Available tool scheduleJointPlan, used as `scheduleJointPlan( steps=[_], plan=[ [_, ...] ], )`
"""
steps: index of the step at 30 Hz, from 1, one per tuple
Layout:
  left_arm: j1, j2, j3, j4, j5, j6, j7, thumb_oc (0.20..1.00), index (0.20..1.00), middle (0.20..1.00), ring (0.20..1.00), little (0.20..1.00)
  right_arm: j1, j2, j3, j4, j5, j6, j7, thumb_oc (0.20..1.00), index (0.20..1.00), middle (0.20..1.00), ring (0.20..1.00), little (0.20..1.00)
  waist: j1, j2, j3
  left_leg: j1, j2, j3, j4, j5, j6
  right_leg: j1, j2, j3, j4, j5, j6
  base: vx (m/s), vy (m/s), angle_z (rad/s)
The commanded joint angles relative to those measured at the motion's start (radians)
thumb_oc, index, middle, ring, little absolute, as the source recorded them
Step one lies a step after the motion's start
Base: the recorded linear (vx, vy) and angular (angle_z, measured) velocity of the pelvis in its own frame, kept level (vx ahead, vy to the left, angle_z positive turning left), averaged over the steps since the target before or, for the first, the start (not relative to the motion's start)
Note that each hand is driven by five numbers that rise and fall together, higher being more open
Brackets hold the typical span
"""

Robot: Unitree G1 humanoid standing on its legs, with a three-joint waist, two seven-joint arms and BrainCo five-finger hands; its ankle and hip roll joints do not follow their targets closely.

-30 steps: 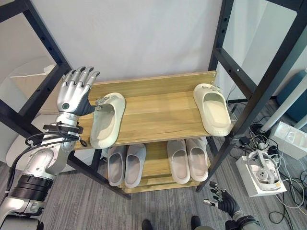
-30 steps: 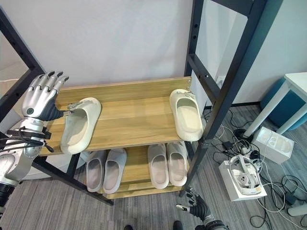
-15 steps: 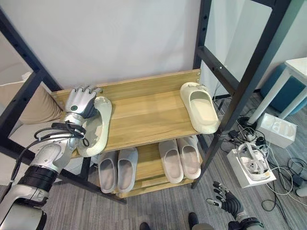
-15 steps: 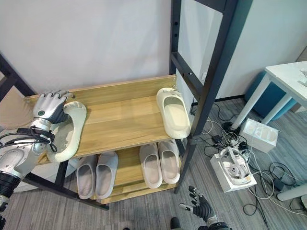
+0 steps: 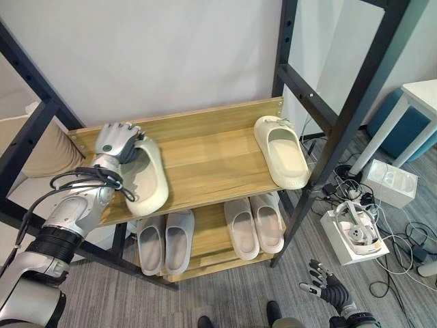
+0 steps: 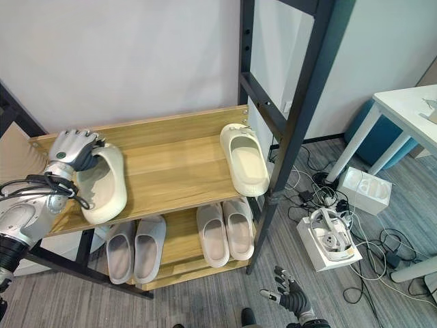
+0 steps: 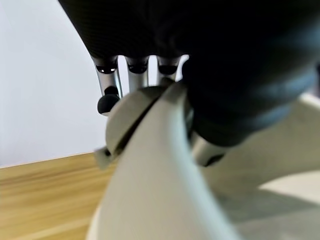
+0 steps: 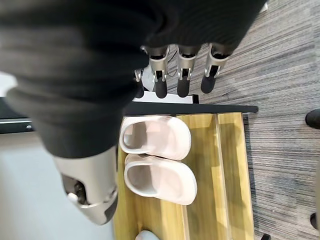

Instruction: Arrange the slippers neatly on the shoe rack.

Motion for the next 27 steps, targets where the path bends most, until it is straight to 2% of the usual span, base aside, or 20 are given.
scheduleJointPlan(
  steps=[1,7,18,27],
  plan=[
    [-0.174,0.029,0.001,-0.009,0.011,-0.033,0.02,0.2,0.2,0.2,0.2,0.2,-0.023,0.001,-0.003,-0.079,0.034,-0.029,0.009,1.0,1.0,1.0,1.0,1.0,-0.006,-0.007,0.016,0.105,0.029,-0.07,0.0,-0.129,-0.05,0.016,-0.026,-0.059,0.001,-0.033,0.075,0.0,-0.017,0.03],
    [-0.303,-0.007,-0.12,-0.07,0.057,-0.065,0.016,0.2,0.2,0.2,0.2,0.2,-0.023,0.0,0.004,-0.076,0.08,-0.034,0.007,1.0,1.0,1.0,1.0,1.0,-0.021,0.0,0.021,0.105,0.031,-0.071,0.0,-0.128,-0.051,0.016,-0.024,-0.057,0.001,-0.034,0.077,0.0,-0.005,0.0],
    [-0.44,-0.065,-0.262,0.036,0.096,-0.052,0.032,0.2,0.2,0.2,0.2,0.2,0.001,-0.017,-0.016,-0.083,0.123,-0.051,-0.002,1.0,1.0,1.0,1.0,1.0,-0.086,0.013,0.031,0.107,0.048,-0.019,0.0,-0.122,-0.06,-0.02,-0.008,-0.006,0.001,-0.022,0.081,0.0,-0.03,-0.08],
    [-0.468,-0.086,-0.289,0.192,0.083,-0.008,0.045,0.2,0.2,0.2,0.2,0.2,0.022,-0.019,-0.027,-0.093,0.139,-0.066,-0.01,1.0,1.0,1.0,1.0,1.0,-0.129,0.015,0.034,0.114,0.064,0.025,0.0,-0.116,-0.069,-0.048,0.01,0.038,0.001,-0.013,0.076,0.0,-0.042,-0.21]
  ],
)
